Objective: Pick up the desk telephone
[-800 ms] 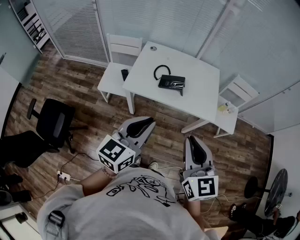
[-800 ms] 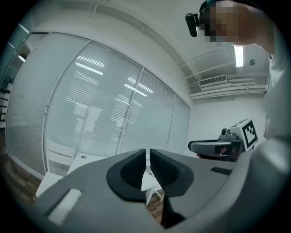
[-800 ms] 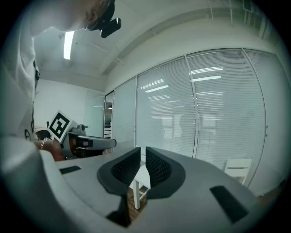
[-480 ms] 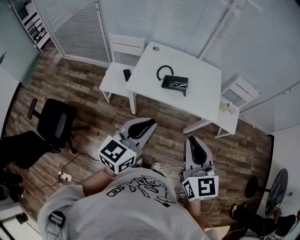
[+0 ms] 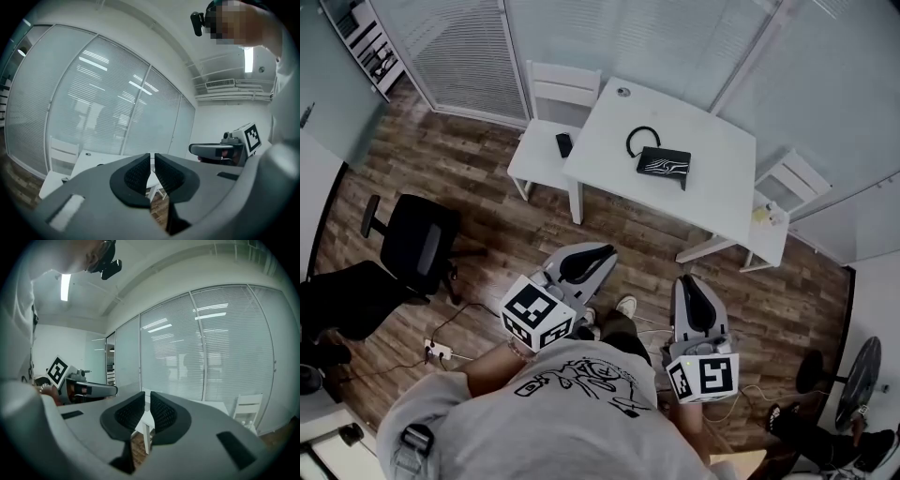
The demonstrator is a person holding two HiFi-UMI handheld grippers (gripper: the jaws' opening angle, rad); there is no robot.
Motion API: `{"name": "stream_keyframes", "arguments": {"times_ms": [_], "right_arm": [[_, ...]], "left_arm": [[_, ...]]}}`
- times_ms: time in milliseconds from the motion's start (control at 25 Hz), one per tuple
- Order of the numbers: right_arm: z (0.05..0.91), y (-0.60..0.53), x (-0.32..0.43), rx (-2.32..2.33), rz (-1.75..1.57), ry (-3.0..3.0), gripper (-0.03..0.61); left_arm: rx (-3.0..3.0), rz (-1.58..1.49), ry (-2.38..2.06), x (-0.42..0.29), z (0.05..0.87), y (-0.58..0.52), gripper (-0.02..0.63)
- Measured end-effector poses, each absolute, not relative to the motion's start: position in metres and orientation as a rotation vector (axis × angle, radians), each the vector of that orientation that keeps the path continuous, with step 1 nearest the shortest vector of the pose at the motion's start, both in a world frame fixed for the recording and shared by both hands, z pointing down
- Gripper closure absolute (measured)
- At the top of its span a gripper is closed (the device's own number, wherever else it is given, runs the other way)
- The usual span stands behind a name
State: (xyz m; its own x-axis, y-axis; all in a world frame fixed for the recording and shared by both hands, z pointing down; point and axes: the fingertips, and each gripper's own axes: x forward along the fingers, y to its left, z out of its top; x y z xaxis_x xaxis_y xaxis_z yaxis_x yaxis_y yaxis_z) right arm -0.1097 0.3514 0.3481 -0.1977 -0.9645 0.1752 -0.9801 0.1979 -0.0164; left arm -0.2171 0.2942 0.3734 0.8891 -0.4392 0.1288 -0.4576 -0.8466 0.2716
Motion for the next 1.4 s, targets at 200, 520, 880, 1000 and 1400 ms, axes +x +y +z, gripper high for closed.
{"name": "stream_keyframes", "arguments": {"times_ms": [200,520,880,1000,1400], "right_arm": [[0.356,0.336,-0.103,1.895,0.228,-2.35,0.546],[0.353,0.303,-0.069,1.878,0.2,-2.386,0.546],[0.347,0.258,0.022,1.905,0.18,-2.378,0.546],[0.345,0.245,0.055,1.919,0.17,-2.376,0.546],[0.354,0.214,0.126,1.892,0.203,-2.363,0.546]], "left_arm": [[2.746,0.1,-0.681,-0.211,0.381,0.282,0.588],[2.747,0.117,-0.672,-0.169,0.385,0.252,0.588],[2.775,0.112,-0.651,-0.076,0.374,0.203,0.588],[2.789,0.113,-0.632,-0.042,0.37,0.19,0.588],[2.759,0.142,-0.633,0.027,0.381,0.16,0.588]]}}
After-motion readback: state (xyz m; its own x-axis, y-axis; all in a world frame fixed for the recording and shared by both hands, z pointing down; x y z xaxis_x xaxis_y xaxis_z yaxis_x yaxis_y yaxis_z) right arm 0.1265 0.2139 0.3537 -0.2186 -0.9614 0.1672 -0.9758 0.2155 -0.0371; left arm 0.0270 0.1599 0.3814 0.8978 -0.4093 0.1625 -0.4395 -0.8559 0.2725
